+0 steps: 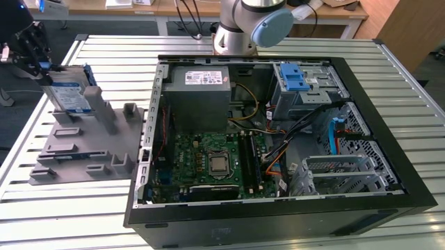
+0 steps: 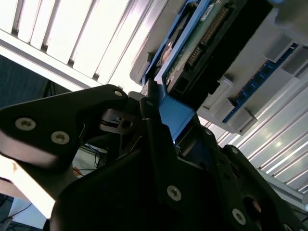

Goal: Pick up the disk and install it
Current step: 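Pick up the disk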

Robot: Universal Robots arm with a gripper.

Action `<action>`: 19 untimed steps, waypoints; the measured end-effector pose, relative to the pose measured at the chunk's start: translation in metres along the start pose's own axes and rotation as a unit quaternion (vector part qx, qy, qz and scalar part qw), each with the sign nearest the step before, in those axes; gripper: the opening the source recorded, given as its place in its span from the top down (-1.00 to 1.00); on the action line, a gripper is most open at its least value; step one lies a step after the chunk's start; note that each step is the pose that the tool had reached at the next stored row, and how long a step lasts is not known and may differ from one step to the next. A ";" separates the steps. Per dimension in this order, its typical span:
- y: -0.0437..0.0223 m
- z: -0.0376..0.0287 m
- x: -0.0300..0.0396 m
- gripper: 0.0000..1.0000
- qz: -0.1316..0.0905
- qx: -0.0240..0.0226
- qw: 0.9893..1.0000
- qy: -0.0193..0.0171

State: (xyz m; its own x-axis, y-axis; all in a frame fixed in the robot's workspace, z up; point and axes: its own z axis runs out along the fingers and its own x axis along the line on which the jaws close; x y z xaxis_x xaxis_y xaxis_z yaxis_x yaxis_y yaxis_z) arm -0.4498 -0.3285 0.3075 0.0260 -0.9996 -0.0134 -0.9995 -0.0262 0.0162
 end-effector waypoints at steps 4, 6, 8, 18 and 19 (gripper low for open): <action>0.0001 -0.0044 -0.0001 0.25 0.000 0.000 1.000 0.000; 0.0001 -0.0045 -0.0001 0.25 0.000 0.000 1.000 0.000; 0.0001 -0.0046 -0.0001 0.25 0.000 0.000 1.000 0.000; 0.0013 0.0065 0.0012 0.25 0.000 0.002 1.000 0.000; 0.0014 0.0066 0.0012 0.25 0.000 0.002 1.000 0.000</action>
State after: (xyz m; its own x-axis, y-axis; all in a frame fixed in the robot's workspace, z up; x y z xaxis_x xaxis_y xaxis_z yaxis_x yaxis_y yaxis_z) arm -0.4512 -0.3297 0.3008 0.0260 -0.9996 -0.0129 -0.9996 -0.0261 0.0124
